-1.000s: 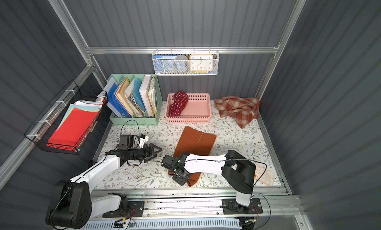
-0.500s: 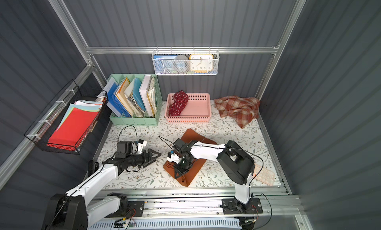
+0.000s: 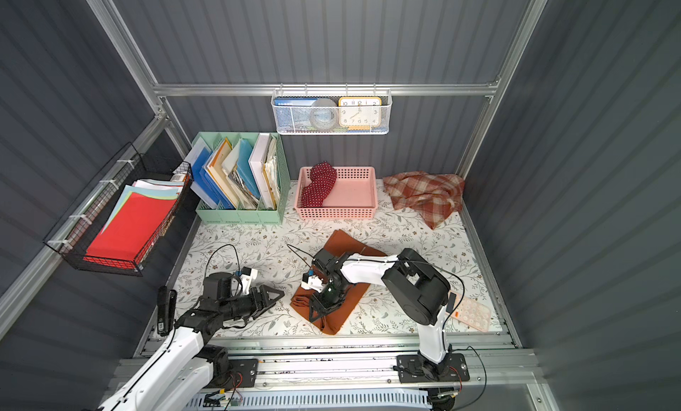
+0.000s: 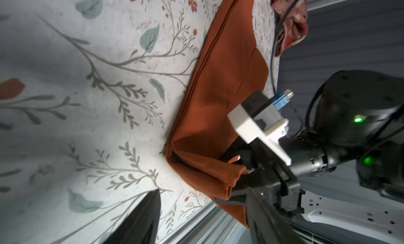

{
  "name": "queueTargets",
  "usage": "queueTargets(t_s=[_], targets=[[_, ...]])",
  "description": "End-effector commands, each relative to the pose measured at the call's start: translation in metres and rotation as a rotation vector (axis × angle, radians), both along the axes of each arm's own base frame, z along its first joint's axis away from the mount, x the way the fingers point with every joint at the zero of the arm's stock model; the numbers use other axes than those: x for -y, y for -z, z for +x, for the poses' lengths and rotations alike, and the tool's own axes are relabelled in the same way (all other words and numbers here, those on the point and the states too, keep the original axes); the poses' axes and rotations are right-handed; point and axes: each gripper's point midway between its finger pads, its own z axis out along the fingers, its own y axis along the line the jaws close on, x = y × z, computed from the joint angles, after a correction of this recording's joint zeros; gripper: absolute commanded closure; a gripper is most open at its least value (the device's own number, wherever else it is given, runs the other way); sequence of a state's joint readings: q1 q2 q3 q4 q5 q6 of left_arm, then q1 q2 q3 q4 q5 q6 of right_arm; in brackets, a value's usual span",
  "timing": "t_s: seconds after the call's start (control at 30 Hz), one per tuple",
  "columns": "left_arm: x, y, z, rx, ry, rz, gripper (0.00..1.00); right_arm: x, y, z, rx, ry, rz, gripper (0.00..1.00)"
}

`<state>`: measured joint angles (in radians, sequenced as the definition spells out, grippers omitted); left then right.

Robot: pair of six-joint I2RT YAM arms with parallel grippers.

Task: Roll up the skirts
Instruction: Roll the skirt at the center of the board.

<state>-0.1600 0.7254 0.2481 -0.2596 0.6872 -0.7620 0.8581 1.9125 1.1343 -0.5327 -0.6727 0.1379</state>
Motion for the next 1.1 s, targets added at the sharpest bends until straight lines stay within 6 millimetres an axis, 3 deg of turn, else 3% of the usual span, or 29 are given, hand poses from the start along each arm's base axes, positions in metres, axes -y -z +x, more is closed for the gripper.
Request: queueTargets(t_s=[0.0, 0.07, 0.17, 0.3, 0.43, 0.6, 0.9, 1.07], targets=[[0.003, 0.008, -0.007, -0.035, -0.026, 0.021, 0.45, 0.014, 0.013, 0.012, 0.069, 0.039, -0.078, 0.52], [0.006, 0.011, -0.009, -0.037, -0.020, 0.049, 0.51, 0.014, 0.013, 0.012, 0.065, 0.044, -0.080, 0.53], [0.015, 0.016, -0.013, -0.052, 0.005, 0.046, 0.68, 0.011, 0.004, 0.013, 0.074, 0.057, -0.055, 0.53], [0.016, 0.017, -0.010, -0.049, 0.012, 0.078, 0.70, 0.014, -0.007, 0.020, 0.120, 0.084, -0.061, 0.53], [0.019, 0.018, -0.007, -0.051, 0.016, 0.078, 0.68, 0.021, -0.012, 0.029, 0.188, 0.115, -0.094, 0.53], [0.026, 0.018, -0.004, -0.049, 0.033, 0.063, 0.64, 0.029, -0.003, 0.036, 0.233, 0.113, -0.151, 0.53], [0.041, 0.024, -0.004, -0.042, 0.056, 0.088, 0.46, 0.038, 0.002, 0.054, 0.330, 0.114, -0.233, 0.53], [0.042, 0.028, 0.009, -0.017, 0.018, 0.138, 0.38, 0.047, 0.010, 0.064, 0.388, 0.114, -0.292, 0.52]])
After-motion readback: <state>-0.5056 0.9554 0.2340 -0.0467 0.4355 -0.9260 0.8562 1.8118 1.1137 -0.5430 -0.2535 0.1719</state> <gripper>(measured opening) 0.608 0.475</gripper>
